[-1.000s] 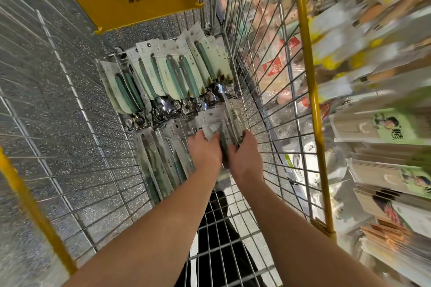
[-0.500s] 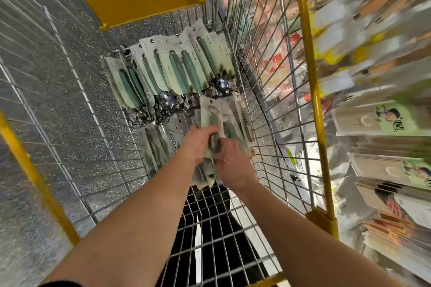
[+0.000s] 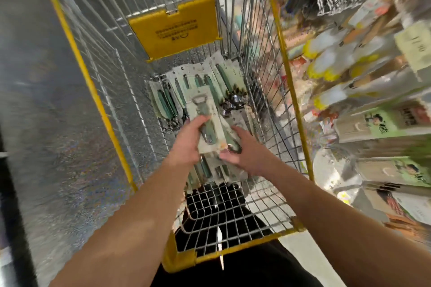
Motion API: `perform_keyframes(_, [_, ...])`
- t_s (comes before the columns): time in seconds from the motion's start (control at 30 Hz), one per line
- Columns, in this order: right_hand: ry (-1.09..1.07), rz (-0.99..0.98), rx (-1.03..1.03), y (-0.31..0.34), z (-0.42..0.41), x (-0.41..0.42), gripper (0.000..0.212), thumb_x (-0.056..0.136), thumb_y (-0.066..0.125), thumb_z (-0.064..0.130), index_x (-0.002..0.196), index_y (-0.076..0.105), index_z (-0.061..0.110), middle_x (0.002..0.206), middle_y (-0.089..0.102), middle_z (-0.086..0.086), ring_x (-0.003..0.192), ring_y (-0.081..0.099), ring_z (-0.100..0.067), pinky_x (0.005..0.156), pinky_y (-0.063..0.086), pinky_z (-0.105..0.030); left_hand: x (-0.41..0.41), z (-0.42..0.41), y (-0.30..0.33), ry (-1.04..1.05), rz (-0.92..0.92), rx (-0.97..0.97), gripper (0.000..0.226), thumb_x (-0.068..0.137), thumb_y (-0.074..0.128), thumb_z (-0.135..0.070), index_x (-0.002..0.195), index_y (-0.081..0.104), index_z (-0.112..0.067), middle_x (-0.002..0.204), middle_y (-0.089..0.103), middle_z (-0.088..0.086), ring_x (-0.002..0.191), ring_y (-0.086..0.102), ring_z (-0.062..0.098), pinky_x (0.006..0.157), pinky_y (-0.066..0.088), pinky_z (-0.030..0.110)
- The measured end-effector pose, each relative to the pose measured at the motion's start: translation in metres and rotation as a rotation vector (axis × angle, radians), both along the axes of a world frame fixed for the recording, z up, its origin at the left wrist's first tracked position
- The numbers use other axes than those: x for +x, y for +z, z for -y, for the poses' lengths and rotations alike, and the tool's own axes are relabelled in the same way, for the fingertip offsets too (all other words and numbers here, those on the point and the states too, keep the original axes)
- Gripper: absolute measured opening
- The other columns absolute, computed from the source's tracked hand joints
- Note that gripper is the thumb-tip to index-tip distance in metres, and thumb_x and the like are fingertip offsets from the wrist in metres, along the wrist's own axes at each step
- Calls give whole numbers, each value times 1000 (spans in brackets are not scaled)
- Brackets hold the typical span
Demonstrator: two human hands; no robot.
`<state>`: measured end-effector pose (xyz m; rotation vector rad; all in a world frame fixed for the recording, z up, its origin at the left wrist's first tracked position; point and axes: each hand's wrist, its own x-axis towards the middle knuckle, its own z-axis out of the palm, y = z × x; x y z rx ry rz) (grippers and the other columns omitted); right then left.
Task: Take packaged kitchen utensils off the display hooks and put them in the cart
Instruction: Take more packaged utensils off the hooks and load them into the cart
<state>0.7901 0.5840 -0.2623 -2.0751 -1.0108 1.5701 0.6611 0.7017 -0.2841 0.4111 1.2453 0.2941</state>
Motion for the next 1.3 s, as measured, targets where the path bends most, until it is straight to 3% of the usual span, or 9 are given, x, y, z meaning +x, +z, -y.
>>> perform_keyframes(0.1, [121,6,46,37,1,1,105,79,83,34,158,14,28,139,57,-3,105,64,-17,99,53,-43,-7,4,43,56,32,66,79,72,81,-23,141,47,-4,135,59,28,112,66,43,86,56,58])
perform_keyframes(0.2, [204,95,90,78,3,-4,108,81,82,34,159,7,35,140,55,-5,95,66,-16,83,56,-34,-16,12,82,110,48,122,65,83,74,-20,140,49,-1,125,64,27,108,66,41,85,57,58])
perform_keyframes(0.33, [216,164,176,128,21,-17,106,84,80,34,160,5,35,158,39,-5,112,64,-24,99,53,-42,-26,29,128,103,89,199,47,90,68,-21,132,58,-1,108,69,21,86,72,34,68,60,47])
perform_keyframes(0.5, [151,208,254,163,59,-39,102,83,75,36,159,6,38,142,50,-3,83,72,-17,78,62,-42,-45,60,170,46,133,250,50,91,69,-24,135,54,-7,122,69,22,96,73,38,69,61,51])
perform_keyframes(0.63, [97,297,281,178,95,-66,115,72,79,60,158,5,40,136,48,3,101,64,-16,86,59,-40,-68,98,199,-30,225,255,18,99,59,-22,110,67,-10,109,74,16,97,71,35,87,57,53])
perform_keyframes(0.73, [57,344,257,187,127,-89,121,60,74,78,155,3,51,141,37,17,120,54,-13,101,50,-38,-85,125,206,-73,246,269,29,99,59,-23,124,64,-9,123,69,19,109,68,37,92,55,55])
perform_keyframes(0.83, [13,380,314,196,168,-108,112,69,77,65,156,8,47,147,34,18,135,37,-5,107,38,-30,-93,155,216,-134,259,257,30,99,59,-23,125,63,-9,115,72,16,96,72,33,83,58,48])
perform_keyframes(1.0, [-73,560,201,226,247,-117,110,78,70,62,159,-1,39,165,21,-1,145,33,-22,113,38,-41,-83,218,238,-306,317,258,26,99,57,-25,120,66,-11,100,75,11,84,72,28,76,59,42])
perform_keyframes(1.3, [-323,809,135,289,404,-114,111,76,74,57,160,9,28,155,37,-7,132,50,-26,104,46,-38,-34,357,295,-637,457,254,23,102,50,-25,96,68,-12,73,75,7,63,72,21,63,58,34])
